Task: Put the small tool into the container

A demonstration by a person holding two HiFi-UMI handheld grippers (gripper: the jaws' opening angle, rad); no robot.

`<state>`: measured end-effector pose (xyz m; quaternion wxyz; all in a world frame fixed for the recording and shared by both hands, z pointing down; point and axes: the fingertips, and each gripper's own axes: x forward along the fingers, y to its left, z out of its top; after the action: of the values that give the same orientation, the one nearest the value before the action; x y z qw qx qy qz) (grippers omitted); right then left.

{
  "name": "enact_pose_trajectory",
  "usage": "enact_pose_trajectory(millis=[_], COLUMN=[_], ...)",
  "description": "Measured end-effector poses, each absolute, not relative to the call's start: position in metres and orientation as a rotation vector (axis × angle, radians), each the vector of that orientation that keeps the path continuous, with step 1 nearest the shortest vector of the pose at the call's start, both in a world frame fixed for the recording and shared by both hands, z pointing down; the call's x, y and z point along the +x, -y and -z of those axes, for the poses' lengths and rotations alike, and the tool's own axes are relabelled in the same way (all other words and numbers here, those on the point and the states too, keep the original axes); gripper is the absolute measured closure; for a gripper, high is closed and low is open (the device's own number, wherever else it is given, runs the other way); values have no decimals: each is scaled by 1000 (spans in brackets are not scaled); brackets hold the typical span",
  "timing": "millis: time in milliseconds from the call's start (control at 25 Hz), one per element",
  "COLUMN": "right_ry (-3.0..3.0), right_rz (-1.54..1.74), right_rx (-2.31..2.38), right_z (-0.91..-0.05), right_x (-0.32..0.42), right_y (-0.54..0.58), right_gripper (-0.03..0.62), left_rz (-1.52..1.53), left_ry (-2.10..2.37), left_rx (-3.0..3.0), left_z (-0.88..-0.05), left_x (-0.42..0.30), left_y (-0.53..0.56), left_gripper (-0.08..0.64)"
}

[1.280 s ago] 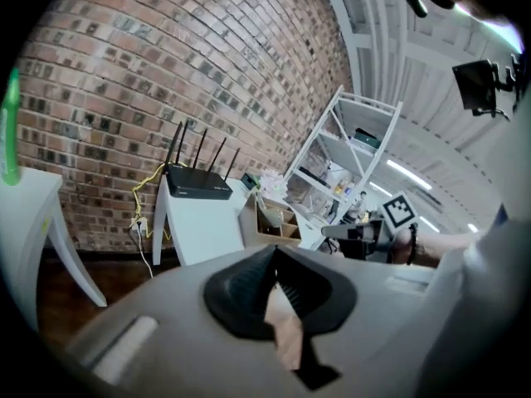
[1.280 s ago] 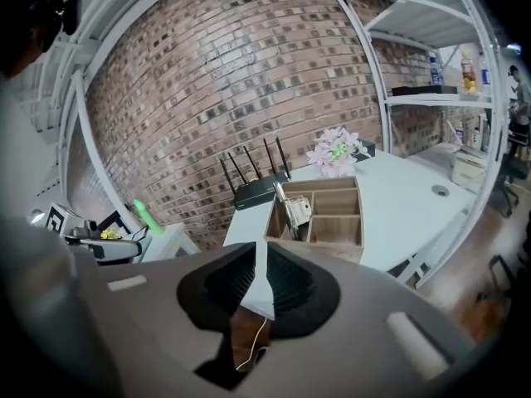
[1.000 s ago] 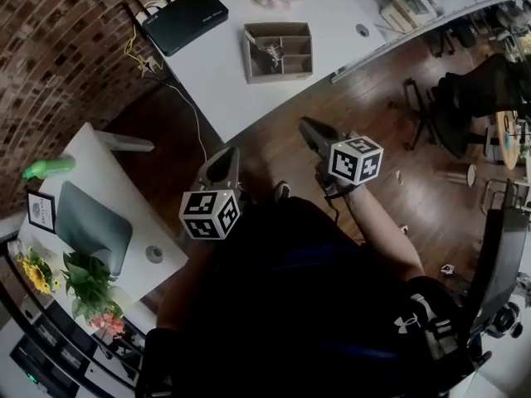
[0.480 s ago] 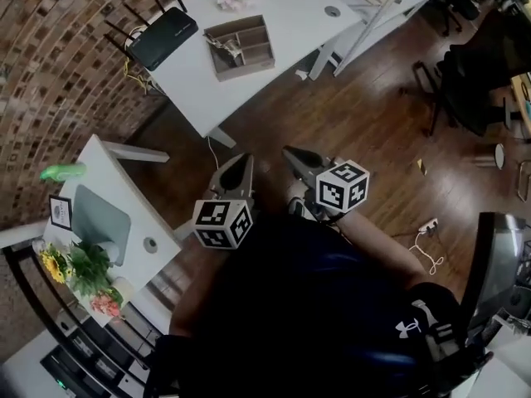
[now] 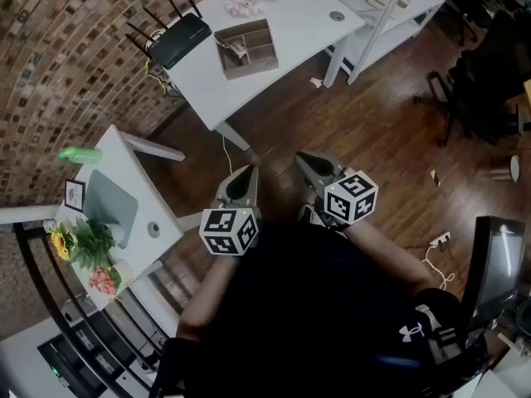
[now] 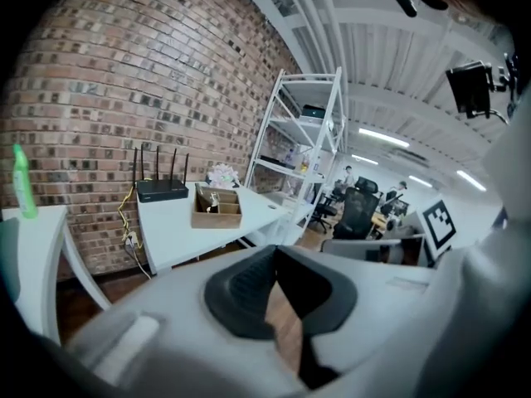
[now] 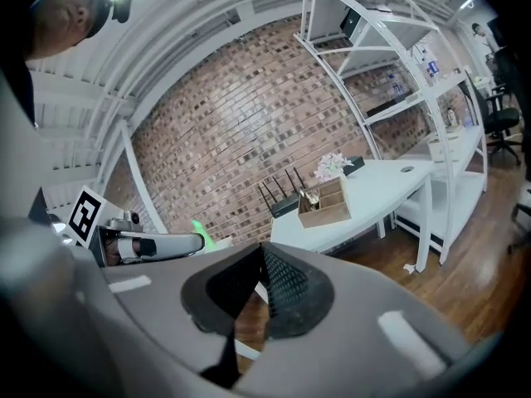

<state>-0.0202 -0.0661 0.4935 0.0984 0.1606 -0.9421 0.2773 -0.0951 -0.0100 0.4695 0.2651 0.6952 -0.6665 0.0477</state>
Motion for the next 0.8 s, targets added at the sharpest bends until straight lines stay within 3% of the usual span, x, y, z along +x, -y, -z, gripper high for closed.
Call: enact_pose_trajectory(millis=[800], right_ry=[2761], right_rz=[-752], right_rx=[532], right_z=[-485], right_x=[-87], right_y=[17], right_gripper=[581], left_rz=[-73], left_ry=[1766], left_rx=[1867], left_z=[-472], left_x=[-177], left_y=[-48], left_gripper=[557])
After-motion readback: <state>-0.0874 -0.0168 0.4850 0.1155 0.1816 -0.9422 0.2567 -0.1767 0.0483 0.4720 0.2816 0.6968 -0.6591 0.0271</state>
